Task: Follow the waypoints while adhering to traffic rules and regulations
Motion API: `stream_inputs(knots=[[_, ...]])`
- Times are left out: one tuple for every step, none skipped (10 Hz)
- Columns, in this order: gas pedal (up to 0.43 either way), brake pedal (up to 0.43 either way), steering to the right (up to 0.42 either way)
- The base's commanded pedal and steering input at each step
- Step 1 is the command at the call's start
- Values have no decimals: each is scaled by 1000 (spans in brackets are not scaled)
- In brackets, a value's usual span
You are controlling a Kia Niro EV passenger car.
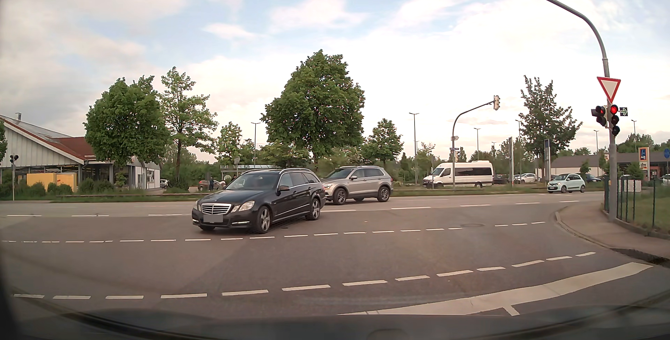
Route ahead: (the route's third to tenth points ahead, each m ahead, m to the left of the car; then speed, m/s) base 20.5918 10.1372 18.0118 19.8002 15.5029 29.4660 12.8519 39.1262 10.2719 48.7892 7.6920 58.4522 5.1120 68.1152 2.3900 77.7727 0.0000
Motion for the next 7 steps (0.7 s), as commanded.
stream_inputs(knots=[[0,360,-1],[0,360,-1],[0,360,-1],[0,360,-1],[0,360,-1],[0,360,-1],[0,360,-1]])
